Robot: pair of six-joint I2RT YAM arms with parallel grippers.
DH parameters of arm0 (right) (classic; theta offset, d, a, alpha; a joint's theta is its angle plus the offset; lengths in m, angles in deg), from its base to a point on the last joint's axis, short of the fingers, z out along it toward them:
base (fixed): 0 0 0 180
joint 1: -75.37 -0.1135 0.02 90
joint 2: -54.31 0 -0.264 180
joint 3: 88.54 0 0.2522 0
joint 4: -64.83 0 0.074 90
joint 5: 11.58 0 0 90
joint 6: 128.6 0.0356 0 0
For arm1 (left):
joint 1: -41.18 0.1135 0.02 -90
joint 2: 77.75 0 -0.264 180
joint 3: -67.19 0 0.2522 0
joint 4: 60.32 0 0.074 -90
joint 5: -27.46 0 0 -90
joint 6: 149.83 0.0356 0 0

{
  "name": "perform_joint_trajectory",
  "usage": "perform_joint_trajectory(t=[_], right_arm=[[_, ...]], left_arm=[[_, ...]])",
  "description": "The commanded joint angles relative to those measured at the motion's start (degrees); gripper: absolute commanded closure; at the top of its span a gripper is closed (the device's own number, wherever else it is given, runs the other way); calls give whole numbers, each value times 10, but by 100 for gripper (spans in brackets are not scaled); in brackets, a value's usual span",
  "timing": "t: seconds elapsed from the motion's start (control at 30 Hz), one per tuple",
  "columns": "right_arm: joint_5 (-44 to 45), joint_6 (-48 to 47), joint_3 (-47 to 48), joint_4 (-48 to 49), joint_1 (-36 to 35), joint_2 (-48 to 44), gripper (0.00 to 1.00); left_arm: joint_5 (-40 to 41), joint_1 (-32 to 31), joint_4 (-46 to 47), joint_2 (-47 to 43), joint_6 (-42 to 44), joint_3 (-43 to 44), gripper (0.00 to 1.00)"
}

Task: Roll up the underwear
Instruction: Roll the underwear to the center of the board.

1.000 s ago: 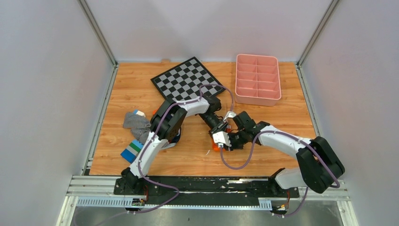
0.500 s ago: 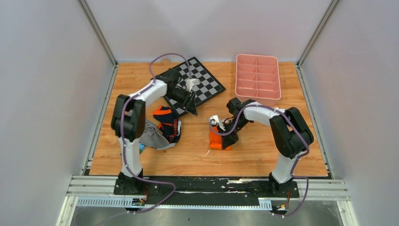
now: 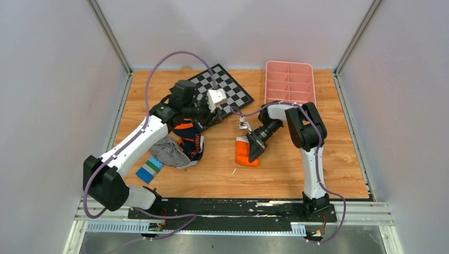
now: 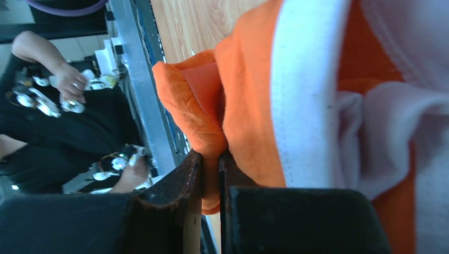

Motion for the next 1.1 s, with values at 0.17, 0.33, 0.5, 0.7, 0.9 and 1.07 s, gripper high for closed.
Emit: perform_joint_trajectory(t=[0.17, 0.33, 0.5, 0.7, 0.9, 1.07], right_arm=[[109, 34, 25, 76, -2, 64, 100], [108, 38, 21, 81, -1, 61, 100], [105, 37, 15, 86, 0, 56, 100], [103, 31, 20, 78, 0, 61, 100], [102, 30, 21, 75, 0, 62, 100], [101, 27, 28, 67, 0, 70, 100]], left_arm=[[121, -241, -130, 68, 268, 14, 53], [232, -333, -53, 139, 289, -27, 53], [287, -356, 49, 185, 257, -60, 52], [294, -357, 84, 211, 248, -77, 52], [284, -364, 112, 187, 238, -104, 50], [297, -365, 99, 185, 232, -80, 49]])
